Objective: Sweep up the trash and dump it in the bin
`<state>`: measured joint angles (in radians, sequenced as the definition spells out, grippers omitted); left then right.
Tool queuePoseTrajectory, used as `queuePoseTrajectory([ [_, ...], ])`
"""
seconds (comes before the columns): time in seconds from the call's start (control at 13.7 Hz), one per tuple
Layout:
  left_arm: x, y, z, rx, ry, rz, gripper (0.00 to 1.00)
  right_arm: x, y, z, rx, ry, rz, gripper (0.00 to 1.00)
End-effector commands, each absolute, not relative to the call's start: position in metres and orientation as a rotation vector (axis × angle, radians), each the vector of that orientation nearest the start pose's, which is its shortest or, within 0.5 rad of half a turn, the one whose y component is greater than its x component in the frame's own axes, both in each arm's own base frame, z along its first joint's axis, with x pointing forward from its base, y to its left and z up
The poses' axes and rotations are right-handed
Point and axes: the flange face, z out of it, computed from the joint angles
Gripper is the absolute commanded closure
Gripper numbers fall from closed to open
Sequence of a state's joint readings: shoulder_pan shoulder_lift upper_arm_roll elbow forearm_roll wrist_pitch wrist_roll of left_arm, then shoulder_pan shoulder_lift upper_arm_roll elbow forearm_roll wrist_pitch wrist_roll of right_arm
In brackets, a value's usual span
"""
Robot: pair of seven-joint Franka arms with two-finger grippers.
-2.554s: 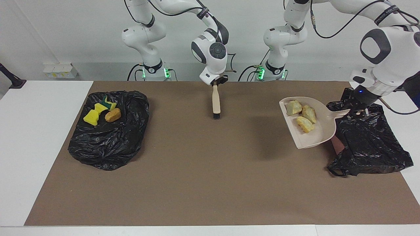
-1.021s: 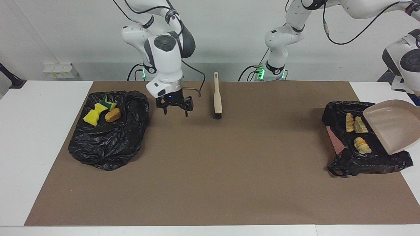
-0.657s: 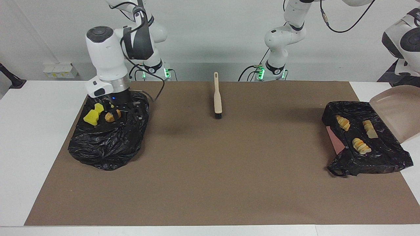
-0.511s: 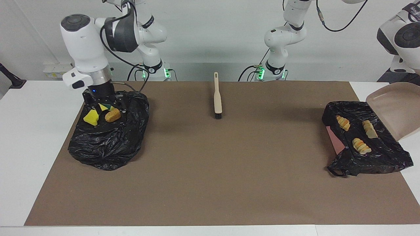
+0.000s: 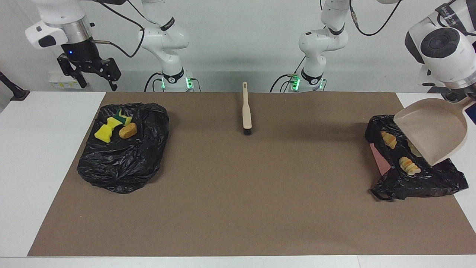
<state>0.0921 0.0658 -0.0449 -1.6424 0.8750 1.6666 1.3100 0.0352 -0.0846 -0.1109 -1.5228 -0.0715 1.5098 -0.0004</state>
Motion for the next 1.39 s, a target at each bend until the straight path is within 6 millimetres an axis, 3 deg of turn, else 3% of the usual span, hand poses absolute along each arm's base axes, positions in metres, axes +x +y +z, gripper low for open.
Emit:
queuePoseTrajectory([
  [0.0, 0.567, 0.069, 0.592, -2.041, 1.425, 0.648, 1.00, 0.509, -0.038, 0.685, -3.199, 0.050, -0.088, 0.00],
  [0.15, 0.561, 0.045, 0.585, -2.156, 1.389, 0.604, 1.00, 0.511, -0.025, 0.670, -3.197, 0.008, -0.048, 0.00],
  [0.66, 0.537, -0.038, 0.568, -2.758, 0.964, 0.391, 1.00, 0.511, -0.024, 0.669, -3.125, 0.011, -0.047, 0.00],
  [0.95, 0.501, -0.115, 0.553, -2.918, 0.703, 0.363, 1.00, 0.513, -0.024, 0.666, -3.140, -0.029, -0.069, 0.00],
  [1.17, 0.500, -0.168, 0.547, -3.047, 0.519, 0.260, 1.00, 0.515, -0.025, 0.665, -3.167, -0.032, -0.072, 0.00],
  [1.31, 0.504, -0.216, 0.533, -3.088, 0.427, 0.160, 1.00, 0.514, -0.023, 0.665, -3.190, -0.027, -0.070, 0.00],
])
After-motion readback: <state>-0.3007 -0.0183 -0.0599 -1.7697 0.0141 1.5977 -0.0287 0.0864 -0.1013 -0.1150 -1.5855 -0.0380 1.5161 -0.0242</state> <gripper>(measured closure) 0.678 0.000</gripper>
